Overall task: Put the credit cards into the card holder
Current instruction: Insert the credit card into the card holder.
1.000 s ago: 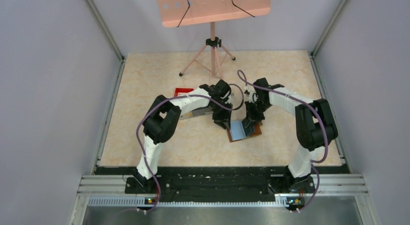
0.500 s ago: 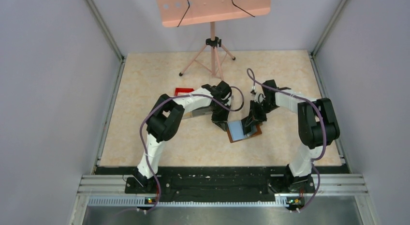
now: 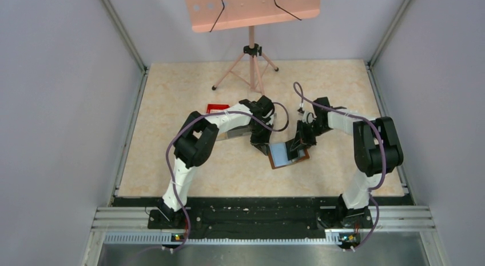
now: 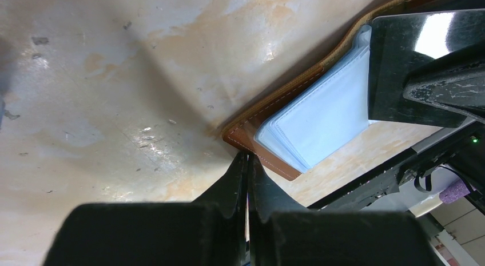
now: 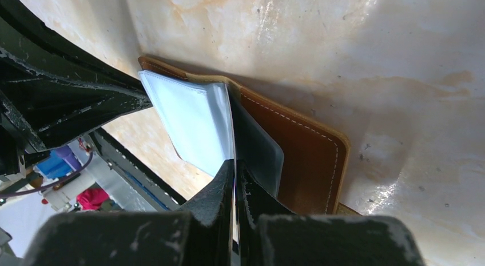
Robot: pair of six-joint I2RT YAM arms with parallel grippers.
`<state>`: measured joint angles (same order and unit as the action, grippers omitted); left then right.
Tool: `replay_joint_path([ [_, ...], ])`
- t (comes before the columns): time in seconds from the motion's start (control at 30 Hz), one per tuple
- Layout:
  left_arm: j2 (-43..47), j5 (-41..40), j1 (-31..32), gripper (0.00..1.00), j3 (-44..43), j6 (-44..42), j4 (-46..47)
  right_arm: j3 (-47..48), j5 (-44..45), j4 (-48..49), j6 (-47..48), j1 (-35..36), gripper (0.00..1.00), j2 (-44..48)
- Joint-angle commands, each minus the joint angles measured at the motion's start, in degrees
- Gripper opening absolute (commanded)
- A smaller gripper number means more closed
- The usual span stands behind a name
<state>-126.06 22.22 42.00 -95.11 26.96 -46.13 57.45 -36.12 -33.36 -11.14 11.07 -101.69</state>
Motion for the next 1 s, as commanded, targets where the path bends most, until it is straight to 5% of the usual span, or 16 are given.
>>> replay_joint_path([
  [0.0, -3.2, 0.41, 0.1, 0.0, 0.21, -0.56, 1.98, -1.08, 1.79, 1.91, 3.9, -0.07, 0.0, -0.1],
  [0.97, -2.49, 2.21, 0.1, 0.0, 2.38, 0.81, 4.3, -4.58, -2.47, 9.82, 1.51, -0.36, 0.0, 3.34],
])
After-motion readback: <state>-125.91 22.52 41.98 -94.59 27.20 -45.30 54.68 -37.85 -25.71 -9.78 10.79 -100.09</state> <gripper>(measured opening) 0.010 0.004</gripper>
